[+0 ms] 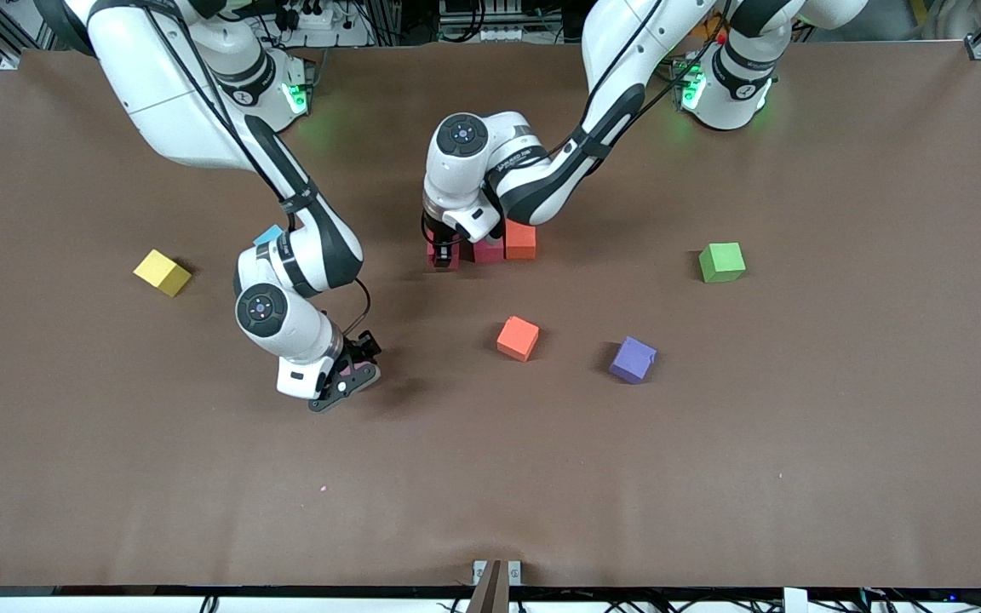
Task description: Form number 2 with 11 blocks
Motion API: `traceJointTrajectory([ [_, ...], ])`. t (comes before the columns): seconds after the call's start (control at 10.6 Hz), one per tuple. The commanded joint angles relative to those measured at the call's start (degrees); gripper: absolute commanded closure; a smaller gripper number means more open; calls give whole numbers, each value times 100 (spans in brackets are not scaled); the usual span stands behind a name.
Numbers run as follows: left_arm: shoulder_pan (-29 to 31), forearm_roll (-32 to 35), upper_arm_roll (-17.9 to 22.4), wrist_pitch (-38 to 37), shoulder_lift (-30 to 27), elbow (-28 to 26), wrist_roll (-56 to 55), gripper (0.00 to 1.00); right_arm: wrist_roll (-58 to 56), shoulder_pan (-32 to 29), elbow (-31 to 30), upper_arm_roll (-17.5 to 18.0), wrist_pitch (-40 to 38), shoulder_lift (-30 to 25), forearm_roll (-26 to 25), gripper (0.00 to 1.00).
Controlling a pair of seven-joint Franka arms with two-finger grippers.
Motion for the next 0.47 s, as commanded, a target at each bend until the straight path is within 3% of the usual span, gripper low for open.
traceJointTrajectory([
  [0.0, -81, 236, 56, 32, -20, -126, -451, 74, 95, -15, 204, 37, -423, -89, -23, 56],
  [0.38, -90, 245, 56, 15, -46, -319, -530, 74, 130, -15, 487, 45, -1145, -273, -15, 55],
])
